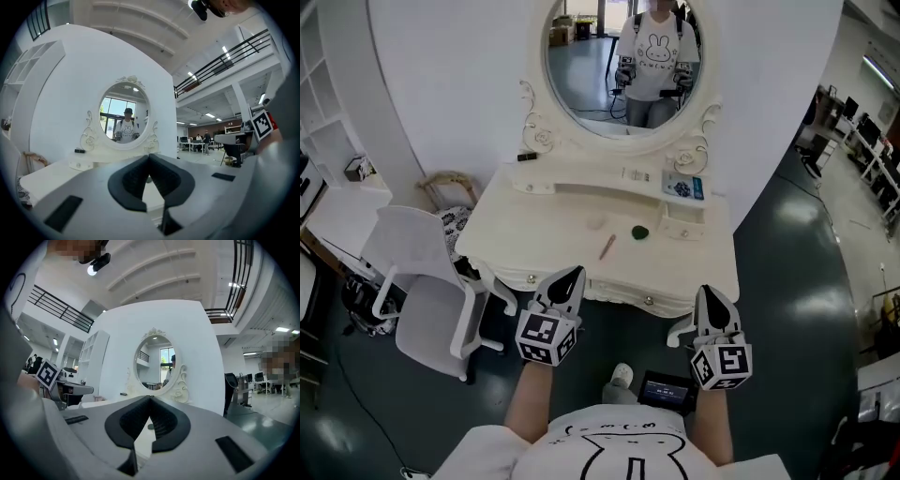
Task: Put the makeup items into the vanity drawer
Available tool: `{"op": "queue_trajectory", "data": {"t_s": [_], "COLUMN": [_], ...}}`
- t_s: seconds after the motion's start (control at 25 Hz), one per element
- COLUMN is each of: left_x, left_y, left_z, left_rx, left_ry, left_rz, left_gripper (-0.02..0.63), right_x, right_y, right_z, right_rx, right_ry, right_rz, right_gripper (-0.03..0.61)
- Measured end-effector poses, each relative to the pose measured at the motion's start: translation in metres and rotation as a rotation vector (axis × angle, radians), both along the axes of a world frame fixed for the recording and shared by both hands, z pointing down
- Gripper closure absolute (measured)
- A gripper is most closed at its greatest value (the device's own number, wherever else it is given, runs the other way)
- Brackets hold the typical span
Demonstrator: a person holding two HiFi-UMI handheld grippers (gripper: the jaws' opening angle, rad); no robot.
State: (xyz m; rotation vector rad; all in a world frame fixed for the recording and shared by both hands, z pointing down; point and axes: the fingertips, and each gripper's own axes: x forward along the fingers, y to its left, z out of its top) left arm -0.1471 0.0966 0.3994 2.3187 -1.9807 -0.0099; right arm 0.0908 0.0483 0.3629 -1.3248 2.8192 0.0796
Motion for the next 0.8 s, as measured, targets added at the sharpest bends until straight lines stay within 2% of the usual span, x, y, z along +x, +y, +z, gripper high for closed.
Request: {"op": "queue_trajectory", "data": {"t_s": [0.4,0.48,0.56,0.8], "left_x": [-0.015,-0.019,-0.023,-0.034], "left_y": [-0.108,-0.12,-0.13,-0.155], "left_z": [0.011,0.017,0.024,0.043], "left_rx": [-0.033,-0.059,-0.089,-0.159], "left_ry": [0.017,0.014,0.01,-0.008], "left_rz": [-0.056,-0.057,-0.059,-0.022], "left_gripper": [0.61,0.55,0.516,0.512], "right_x": [-0.013,-0.017,-0.022,-0.035], "right_y": [-0.122,-0.136,-0.147,-0.17], "right_z": [0.009,0.015,0.021,0.032], "right_rx": [-0.021,-0.038,-0.054,-0.094], "right_ry": [-0.019,-0.018,-0.019,-0.025], "right_rz": [-0.049,-0.056,-0.058,-0.032], "right_gripper": [0.563,0.563,0.563,0.563]}}
